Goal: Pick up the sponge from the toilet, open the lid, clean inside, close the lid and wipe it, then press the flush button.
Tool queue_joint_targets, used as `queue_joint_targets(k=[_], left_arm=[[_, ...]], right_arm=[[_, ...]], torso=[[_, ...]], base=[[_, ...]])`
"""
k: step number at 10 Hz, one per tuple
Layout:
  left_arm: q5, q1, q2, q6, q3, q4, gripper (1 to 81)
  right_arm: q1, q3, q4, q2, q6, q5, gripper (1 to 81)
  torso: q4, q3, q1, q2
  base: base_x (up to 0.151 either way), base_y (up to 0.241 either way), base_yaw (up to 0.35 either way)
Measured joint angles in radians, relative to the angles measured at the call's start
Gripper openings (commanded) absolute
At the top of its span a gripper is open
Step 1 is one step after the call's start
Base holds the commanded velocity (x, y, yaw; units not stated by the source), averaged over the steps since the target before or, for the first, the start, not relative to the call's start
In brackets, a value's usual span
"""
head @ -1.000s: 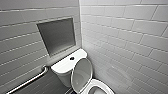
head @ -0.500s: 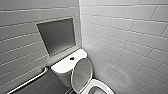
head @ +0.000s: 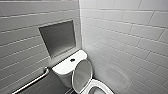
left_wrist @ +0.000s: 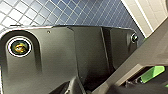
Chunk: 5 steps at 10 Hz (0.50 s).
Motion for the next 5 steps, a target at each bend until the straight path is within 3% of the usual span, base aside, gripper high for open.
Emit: queue_joint_targets(k=[2,4,5], left_arm=[[-0.014,0.026,0.05,0.004,-0.1,0.001,81.1],[-0.05,0.05,0.092,0.022,-0.204,0.001,81.1],[-0.071,0.054,0.116,0.026,-0.245,0.001,81.1]], right_arm=[[-0.016,-0.004,-0.021,0.024,-0.001,0.002,1.0],[-0.018,-0.007,-0.026,0.021,-0.001,0.0,1.0],[-0.019,-0.01,-0.026,0.022,-0.001,0.0,1.0]], torso=[[0.0,0.053,-0.04,0.06],[0.003,0.066,-0.077,0.116],[0.016,0.068,-0.095,0.144]], base=[[0.0,0.0,0.0],[0.0,0.0,0.0],[0.0,0.0,0.0]])
